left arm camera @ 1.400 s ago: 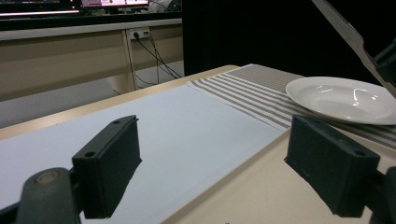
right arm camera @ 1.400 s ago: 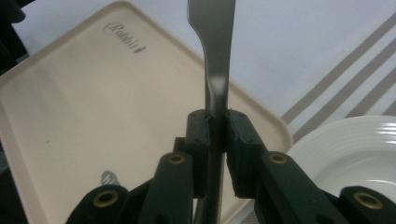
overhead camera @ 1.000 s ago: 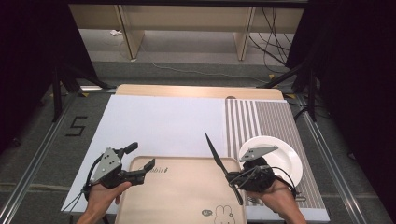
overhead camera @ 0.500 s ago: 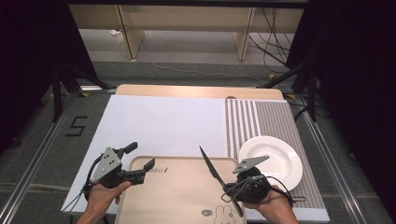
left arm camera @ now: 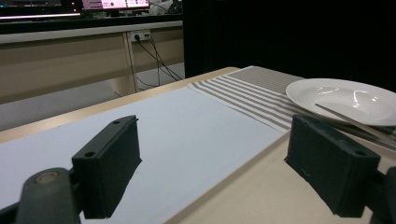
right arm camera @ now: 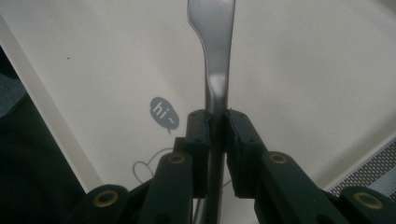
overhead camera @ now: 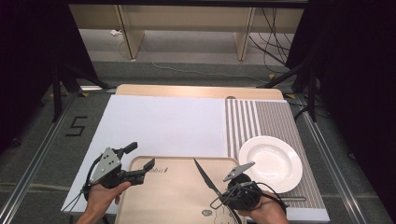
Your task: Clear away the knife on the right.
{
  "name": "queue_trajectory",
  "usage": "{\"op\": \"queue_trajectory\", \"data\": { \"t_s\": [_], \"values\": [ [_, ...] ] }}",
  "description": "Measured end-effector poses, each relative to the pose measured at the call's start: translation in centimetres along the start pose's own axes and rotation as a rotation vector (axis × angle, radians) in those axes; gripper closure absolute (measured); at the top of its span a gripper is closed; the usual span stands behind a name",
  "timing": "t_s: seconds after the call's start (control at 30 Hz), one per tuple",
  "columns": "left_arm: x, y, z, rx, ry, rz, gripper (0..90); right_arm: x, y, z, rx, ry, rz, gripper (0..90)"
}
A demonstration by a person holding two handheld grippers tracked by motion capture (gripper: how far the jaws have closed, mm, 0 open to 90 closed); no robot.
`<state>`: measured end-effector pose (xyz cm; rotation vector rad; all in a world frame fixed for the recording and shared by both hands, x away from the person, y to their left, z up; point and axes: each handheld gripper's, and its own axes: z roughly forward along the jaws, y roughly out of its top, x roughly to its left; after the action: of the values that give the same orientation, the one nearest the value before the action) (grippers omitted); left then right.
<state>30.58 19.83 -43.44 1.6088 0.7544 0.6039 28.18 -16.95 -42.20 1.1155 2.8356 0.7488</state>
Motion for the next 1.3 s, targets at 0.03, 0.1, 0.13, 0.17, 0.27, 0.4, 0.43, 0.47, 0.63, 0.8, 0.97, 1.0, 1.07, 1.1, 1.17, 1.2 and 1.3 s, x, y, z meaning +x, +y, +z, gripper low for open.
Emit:
{"op": "queue_trajectory", "data": {
  "t_s": [0.03, 0.1, 0.13, 0.17, 0.27, 0.4, 0.43, 0.47, 0.63, 0.8, 0.97, 1.0, 1.07, 1.1, 1.17, 1.2, 1.3],
  "values": [
    [0.0, 0.0, 0.0, -0.001, 0.001, -0.003, 16.7, 0.1, 0.0, 0.1, 0.005, 0.001, -0.006, 80.6],
    [0.0, 0.0, 0.0, -0.002, -0.001, -0.001, 16.6, 0.3, 0.0, 0.3, 0.014, 0.006, -0.01, 80.6],
    [0.0, 0.0, 0.1, 0.0, -0.001, -0.001, 16.7, 0.3, 0.0, 0.4, 0.017, 0.0, -0.019, 80.6],
    [0.0, 0.0, 0.1, 0.001, -0.001, -0.001, 16.6, 0.3, 0.0, 0.5, 0.018, 0.002, -0.022, 80.6],
    [0.0, 0.0, 0.1, -0.003, -0.001, 0.0, 16.7, 0.4, 0.0, 0.7, 0.031, 0.01, -0.019, 80.6],
    [0.0, 0.0, 0.0, -0.001, 0.0, -0.001, 16.7, 0.4, -0.1, 1.1, 0.056, 0.017, 0.008, 80.6],
    [0.0, 0.0, 0.0, -0.001, 0.001, -0.001, 16.6, 0.4, -0.1, 1.2, 0.057, 0.022, 0.004, 80.6],
    [0.0, 0.0, 0.0, 0.0, 0.0, 0.001, 16.7, 0.3, -0.1, 1.3, 0.061, 0.02, 0.008, 80.6],
    [0.0, 0.0, 0.0, 0.001, -0.003, 0.002, 16.7, 0.4, -0.2, 1.8, 0.084, 0.035, 0.009, 80.6],
    [-0.1, 0.0, 0.2, 0.001, -0.003, -0.003, 16.7, 0.2, -0.2, 2.2, 0.098, 0.05, 0.012, 80.6],
    [-0.1, -0.1, 0.1, 0.001, -0.009, -0.001, 16.7, 0.0, -0.3, 2.6, 0.124, 0.06, 0.022, 80.5],
    [-0.1, -0.1, 0.1, 0.008, -0.008, 0.001, 16.7, -0.1, -0.3, 2.7, 0.128, 0.063, 0.025, 80.4],
    [-0.1, -0.1, 0.1, 0.009, -0.011, 0.006, 16.7, -0.1, -0.3, 3.0, 0.14, 0.062, 0.033, 80.3],
    [-0.1, 0.0, 0.1, 0.008, -0.013, 0.006, 16.7, -0.1, -0.3, 3.2, 0.143, 0.066, 0.031, 80.3],
    [-0.1, -0.1, 0.1, 0.008, -0.017, 0.005, 16.8, -0.1, -0.3, 3.5, 0.154, 0.063, 0.033, 80.3],
    [-0.1, -0.1, 0.1, 0.009, -0.018, 0.005, 16.8, 0.0, -0.3, 3.7, 0.154, 0.064, 0.034, 80.2],
    [-0.2, -0.1, 0.1, 0.007, -0.019, 0.005, 16.8, 0.1, -0.2, 3.9, 0.164, 0.053, 0.03, 80.2]
  ]
}}
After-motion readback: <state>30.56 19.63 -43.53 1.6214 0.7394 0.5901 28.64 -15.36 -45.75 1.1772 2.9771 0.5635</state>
